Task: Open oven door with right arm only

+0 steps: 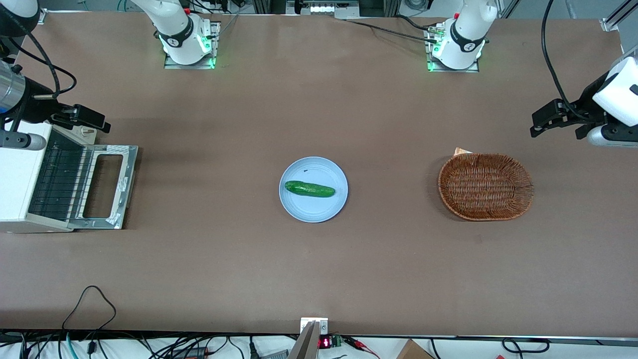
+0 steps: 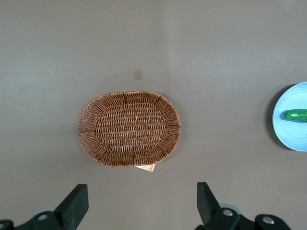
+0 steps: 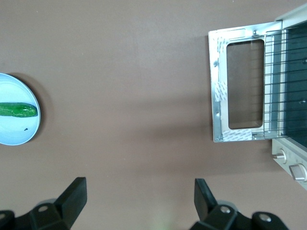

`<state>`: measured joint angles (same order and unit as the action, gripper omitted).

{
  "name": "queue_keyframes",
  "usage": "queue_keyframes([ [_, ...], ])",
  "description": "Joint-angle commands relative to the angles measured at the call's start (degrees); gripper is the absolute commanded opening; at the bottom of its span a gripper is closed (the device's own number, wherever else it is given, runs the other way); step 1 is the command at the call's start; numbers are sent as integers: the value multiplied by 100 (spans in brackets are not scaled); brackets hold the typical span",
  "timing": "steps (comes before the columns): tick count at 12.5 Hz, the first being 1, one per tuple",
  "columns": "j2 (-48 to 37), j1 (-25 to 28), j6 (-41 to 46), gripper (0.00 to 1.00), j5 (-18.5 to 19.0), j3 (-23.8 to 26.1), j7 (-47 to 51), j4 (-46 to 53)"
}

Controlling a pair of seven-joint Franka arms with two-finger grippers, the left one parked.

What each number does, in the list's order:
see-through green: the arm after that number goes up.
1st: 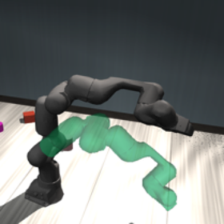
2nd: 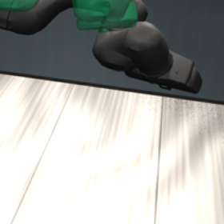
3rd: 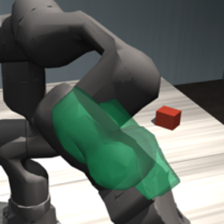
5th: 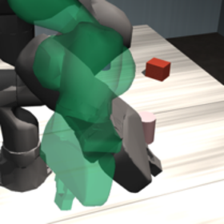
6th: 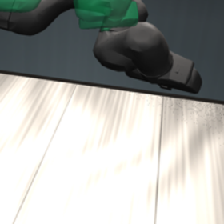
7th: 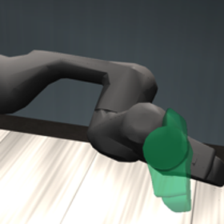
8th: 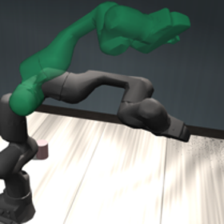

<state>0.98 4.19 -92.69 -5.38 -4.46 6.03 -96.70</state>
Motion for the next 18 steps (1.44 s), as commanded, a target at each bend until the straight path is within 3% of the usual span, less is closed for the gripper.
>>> queue_keyframes([
  [1, -528, 161, -451, 99, 412, -47, -24, -717],
  [18, -45, -6, -206, 100, 441, 33, -138, -15],
])
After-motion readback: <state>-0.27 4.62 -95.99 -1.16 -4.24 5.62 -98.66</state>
